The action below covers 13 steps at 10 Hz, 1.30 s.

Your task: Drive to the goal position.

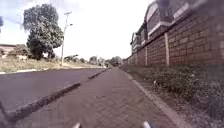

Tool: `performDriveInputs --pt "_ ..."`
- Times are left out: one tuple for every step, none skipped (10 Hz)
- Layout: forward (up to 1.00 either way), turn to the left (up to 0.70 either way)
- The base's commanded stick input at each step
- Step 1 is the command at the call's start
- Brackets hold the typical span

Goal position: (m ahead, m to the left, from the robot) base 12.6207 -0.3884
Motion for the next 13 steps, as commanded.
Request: performDriveInputs --pt "0.00 0.00" --pt "0.00 0.00" --pt "0.00 0.00" --pt "0.00 0.00" --pt "0.22 0.00" --pt "0.54 0.00" --pt "0.70 0.00" --pt "0.70 0.00" --pt "0.70 0.00" --pt "0.70 0.00" --pt "0.70 0.00" --pt "0.70 0.00" --pt "0.70 0.00"
